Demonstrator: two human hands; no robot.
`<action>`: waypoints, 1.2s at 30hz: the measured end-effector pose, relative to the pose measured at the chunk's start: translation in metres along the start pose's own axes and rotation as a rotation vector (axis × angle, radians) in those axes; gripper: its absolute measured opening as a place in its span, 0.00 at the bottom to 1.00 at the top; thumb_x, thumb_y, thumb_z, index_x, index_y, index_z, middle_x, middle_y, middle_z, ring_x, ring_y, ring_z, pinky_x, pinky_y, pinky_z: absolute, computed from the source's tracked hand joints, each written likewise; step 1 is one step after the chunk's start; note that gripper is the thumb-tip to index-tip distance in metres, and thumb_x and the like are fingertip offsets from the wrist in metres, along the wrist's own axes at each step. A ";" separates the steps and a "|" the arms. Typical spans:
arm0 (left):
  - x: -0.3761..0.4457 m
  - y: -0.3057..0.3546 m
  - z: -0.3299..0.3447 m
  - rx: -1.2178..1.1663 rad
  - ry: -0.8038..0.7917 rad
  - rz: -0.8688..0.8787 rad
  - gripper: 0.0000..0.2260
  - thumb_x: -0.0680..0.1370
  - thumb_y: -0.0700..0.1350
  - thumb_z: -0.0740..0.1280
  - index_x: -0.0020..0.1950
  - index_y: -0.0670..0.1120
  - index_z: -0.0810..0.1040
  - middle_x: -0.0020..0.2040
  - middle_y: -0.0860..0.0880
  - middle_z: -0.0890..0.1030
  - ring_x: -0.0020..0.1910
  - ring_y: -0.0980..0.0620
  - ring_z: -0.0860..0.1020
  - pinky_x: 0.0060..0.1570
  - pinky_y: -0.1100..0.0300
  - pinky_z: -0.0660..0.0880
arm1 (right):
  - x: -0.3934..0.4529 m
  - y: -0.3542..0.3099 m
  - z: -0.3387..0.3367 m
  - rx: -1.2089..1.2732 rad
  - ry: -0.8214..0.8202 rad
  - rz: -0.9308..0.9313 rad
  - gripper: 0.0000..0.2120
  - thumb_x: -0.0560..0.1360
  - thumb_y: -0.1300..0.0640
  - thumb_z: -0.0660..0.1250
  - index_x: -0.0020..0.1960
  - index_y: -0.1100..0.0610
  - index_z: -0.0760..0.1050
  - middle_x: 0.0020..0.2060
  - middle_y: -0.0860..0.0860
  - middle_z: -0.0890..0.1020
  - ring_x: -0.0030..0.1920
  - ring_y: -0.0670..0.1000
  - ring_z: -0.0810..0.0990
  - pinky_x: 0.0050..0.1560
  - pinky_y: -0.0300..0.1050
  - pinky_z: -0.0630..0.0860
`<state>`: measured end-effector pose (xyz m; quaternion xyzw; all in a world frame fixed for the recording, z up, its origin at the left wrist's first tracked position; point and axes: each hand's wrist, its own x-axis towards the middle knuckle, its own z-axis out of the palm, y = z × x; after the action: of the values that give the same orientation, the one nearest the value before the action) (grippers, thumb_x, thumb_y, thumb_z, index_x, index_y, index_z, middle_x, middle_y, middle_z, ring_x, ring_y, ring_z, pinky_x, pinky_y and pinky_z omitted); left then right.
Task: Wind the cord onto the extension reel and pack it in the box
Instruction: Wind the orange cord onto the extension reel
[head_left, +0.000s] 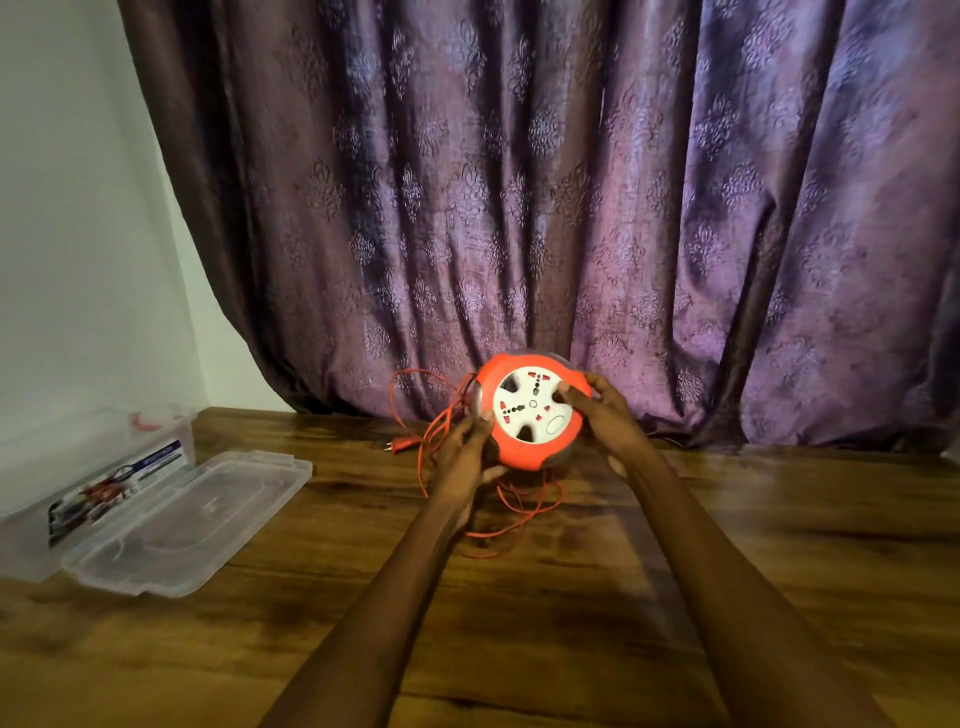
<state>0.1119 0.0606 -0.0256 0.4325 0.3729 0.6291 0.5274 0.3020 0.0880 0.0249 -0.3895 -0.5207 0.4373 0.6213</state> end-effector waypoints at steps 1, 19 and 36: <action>-0.001 0.004 0.003 0.032 0.000 -0.014 0.13 0.80 0.56 0.65 0.56 0.50 0.81 0.48 0.50 0.84 0.46 0.53 0.82 0.45 0.50 0.83 | 0.001 -0.001 -0.002 0.030 0.019 -0.017 0.14 0.76 0.62 0.71 0.61 0.61 0.75 0.46 0.57 0.84 0.45 0.54 0.81 0.52 0.51 0.79; 0.022 0.040 -0.048 1.043 0.371 0.392 0.12 0.80 0.45 0.62 0.59 0.47 0.82 0.53 0.37 0.84 0.55 0.37 0.81 0.54 0.47 0.77 | -0.002 -0.016 -0.020 0.075 -0.080 -0.069 0.13 0.73 0.57 0.74 0.57 0.49 0.81 0.48 0.54 0.85 0.49 0.55 0.82 0.52 0.53 0.79; 0.038 0.057 -0.132 1.245 0.398 0.217 0.14 0.79 0.46 0.66 0.51 0.36 0.82 0.50 0.31 0.82 0.51 0.34 0.81 0.48 0.48 0.75 | 0.019 -0.006 -0.032 0.221 0.351 -0.237 0.10 0.77 0.62 0.70 0.56 0.53 0.75 0.46 0.54 0.81 0.48 0.53 0.78 0.55 0.56 0.75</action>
<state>-0.0336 0.0868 -0.0135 0.5672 0.7116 0.4133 0.0338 0.3360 0.1033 0.0319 -0.3255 -0.3958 0.3409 0.7881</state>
